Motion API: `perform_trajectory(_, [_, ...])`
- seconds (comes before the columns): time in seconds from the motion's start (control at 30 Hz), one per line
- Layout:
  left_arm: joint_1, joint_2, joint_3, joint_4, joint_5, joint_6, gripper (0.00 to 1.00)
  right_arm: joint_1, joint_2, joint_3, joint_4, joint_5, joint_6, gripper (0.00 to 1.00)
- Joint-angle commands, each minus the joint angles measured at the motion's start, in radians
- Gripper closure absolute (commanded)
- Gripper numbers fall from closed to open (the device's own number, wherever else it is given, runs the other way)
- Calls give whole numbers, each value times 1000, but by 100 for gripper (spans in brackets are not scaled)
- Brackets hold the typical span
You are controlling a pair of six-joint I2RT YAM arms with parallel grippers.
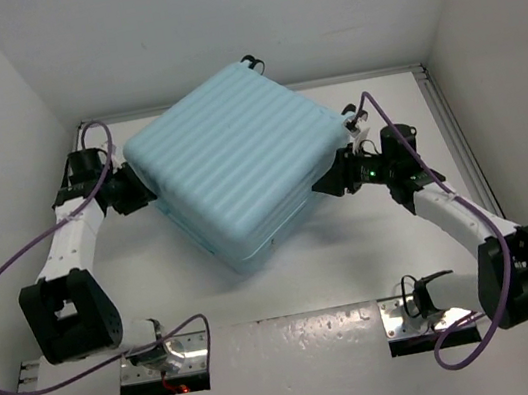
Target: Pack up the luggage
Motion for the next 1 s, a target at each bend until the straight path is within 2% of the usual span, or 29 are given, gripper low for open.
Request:
perform_trajectory(0.0, [-40, -74, 24, 89, 49, -50, 58, -3, -25, 18, 27, -20, -33, 57])
perform_trajectory(0.07, [-50, -152, -59, 44, 17, -38, 47, -12, -28, 20, 22, -21, -36, 57])
perform_trajectory(0.17, [-72, -230, -177, 33, -4, -65, 46, -31, -40, 14, 35, -17, -23, 57])
perform_trajectory(0.3, [-81, -240, -269, 33, 44, -142, 46, -90, -89, -19, 159, 13, 66, 57])
perform_trajectory(0.43, [-93, -278, -369, 143, 75, -269, 49, -150, -146, 20, 167, 71, 77, 60])
perform_trajectory(0.5, [-107, -303, -407, 189, 75, -312, 51, -163, -148, 59, 130, 69, 77, 60])
perform_trajectory(0.53, [-116, -303, -420, 215, 75, -326, 51, -207, -151, 67, 104, 68, 77, 60])
perform_trajectory(0.7, [-147, -245, -458, 352, 64, -426, 51, -271, -185, 52, 30, 42, 47, 60])
perform_trajectory(0.83, [-196, -191, -458, 378, 26, -461, 51, -291, -188, 38, -27, 25, 5, 60])
perform_trajectory(0.9, [-205, -163, -449, 378, 3, -487, 54, -298, -186, 40, -59, 31, -18, 60])
perform_trajectory(0.97, [-214, -139, -461, 378, -62, -496, 64, -317, -183, 37, -71, 40, -16, 60])
